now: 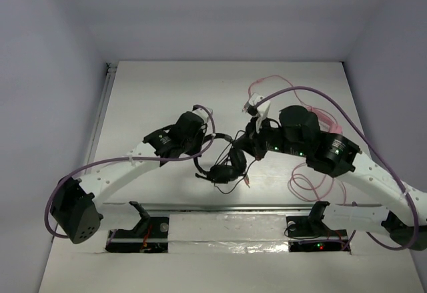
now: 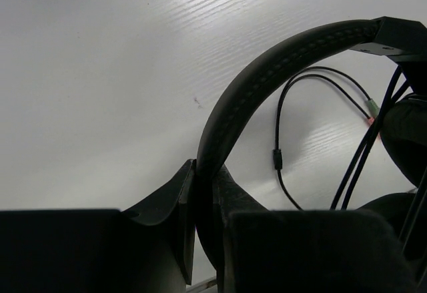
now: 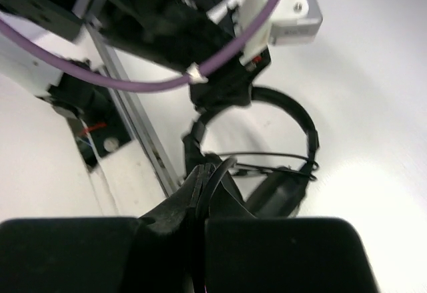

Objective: Wrap the headphones

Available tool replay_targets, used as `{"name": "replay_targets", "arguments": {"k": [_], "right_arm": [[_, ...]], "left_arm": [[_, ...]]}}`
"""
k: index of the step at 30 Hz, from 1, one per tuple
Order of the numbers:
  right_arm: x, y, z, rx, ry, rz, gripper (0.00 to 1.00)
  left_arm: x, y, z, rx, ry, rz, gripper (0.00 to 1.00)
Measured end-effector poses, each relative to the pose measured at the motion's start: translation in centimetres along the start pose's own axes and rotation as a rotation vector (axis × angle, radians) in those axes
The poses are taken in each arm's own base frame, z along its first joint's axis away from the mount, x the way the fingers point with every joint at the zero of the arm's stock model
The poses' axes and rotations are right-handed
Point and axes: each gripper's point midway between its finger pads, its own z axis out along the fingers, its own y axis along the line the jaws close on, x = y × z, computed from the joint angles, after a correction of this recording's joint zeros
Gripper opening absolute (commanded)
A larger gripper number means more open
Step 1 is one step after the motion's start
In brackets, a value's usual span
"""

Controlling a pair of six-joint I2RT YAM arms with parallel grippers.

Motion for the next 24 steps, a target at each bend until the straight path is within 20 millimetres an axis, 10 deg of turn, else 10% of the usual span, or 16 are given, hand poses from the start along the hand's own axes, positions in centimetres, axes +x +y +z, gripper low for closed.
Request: {"name": "replay_targets", "arguments": {"k": [8,17,24], "right_arm": [[1.1,-2.9,0.1,0.130,0.170,-0.041,0.00],[1.4,-10.7,-2.0,0.490,0.190,-0.027,0.00],[2.5,-15.3,-3.4,0.704,0.166,-0.007,0.00]], "left_arm": [[-2.7,-1.1,-1.4,0.061,-0.015,0.151,0.00],[-2.2,-4.4,-2.3,0.290,0.008,0.224,0.00],[-5.4,-4.0,-4.5,0.415,-0.109,0.150,0.00]]}}
